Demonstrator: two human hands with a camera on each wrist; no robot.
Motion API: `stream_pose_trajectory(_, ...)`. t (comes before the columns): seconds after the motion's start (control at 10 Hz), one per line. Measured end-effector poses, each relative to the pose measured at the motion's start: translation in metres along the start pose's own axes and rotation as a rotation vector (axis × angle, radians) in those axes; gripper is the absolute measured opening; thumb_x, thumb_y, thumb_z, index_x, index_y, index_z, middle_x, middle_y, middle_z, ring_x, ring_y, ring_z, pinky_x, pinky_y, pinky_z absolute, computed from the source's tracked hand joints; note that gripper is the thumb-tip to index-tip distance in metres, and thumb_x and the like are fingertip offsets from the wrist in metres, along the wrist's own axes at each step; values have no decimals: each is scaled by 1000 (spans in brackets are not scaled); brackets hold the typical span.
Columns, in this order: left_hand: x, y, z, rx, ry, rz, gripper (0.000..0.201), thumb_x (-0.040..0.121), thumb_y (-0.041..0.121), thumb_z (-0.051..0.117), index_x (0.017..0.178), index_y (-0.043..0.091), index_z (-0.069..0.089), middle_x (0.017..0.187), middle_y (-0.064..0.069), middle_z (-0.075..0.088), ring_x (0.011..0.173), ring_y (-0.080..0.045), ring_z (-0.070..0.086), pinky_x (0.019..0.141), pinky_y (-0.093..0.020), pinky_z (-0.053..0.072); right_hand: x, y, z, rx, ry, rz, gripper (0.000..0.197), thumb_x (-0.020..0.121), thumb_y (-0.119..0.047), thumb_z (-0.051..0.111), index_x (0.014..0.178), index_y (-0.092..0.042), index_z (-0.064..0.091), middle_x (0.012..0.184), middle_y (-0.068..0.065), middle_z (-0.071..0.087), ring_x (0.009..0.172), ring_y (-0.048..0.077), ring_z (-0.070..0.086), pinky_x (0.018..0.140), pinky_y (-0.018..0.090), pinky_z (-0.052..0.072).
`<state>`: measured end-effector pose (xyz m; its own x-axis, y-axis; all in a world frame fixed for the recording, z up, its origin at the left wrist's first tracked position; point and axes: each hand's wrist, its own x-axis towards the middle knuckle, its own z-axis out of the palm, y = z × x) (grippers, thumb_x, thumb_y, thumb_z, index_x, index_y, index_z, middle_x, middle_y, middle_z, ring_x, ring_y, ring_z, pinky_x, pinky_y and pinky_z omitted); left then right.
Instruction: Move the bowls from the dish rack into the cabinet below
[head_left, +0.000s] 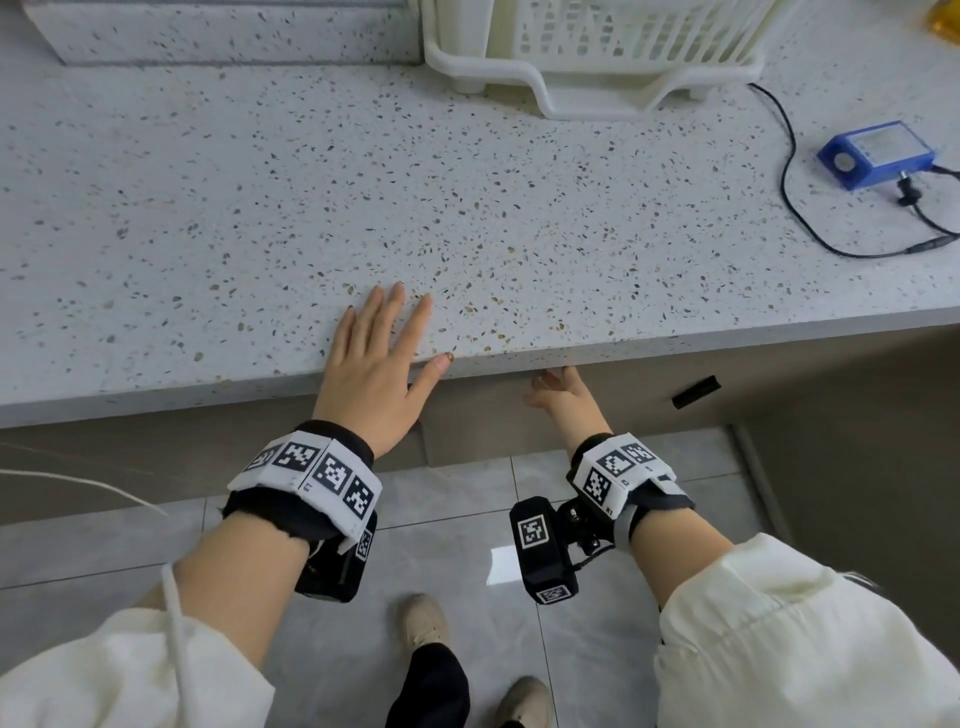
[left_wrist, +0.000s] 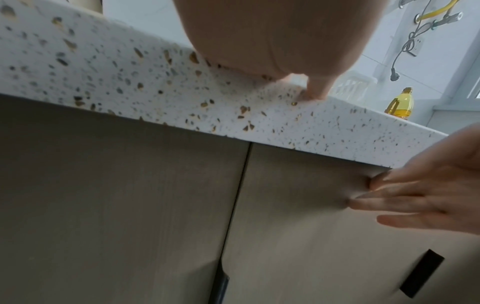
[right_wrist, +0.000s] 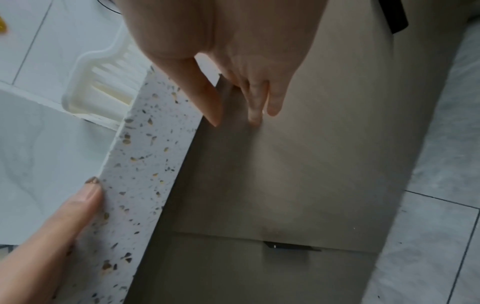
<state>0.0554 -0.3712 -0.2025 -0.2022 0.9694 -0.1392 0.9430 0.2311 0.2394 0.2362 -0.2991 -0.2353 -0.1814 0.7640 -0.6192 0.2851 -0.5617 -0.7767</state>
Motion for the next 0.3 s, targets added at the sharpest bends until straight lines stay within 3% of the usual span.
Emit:
stream_pose_trajectory(0.1,-1,0,-1,-8,-22,-2,65,93,52,18,149,28,-3,161,-2,-8,148,-17,-11,118,-35,-11,1,0,6,57,-20,-14,71,84,13,45,146,-10,19,152,12,30,138,25,35,104,27,31)
stream_pose_trajectory(0.2,1,-1,-1,-12,-7,12,64,93,52,19,149,28,-2,161,-2,-7,148,-17,-11,117,-34,-11,1,6,5,82,-51,-32,80,85,11,46,149,-15,6,155,9,23,138,25,36,98,25,33)
stream_pose_trajectory(0.3,0,-2,-4,-21,-25,11,65,93,52,22,149,28,1,161,-3,-5,148,-17,-9,117,-33,-10,-3,10,-4,-86,-54,-3,74,87,2,48,149,-11,11,149,13,36,132,28,43,105,32,37)
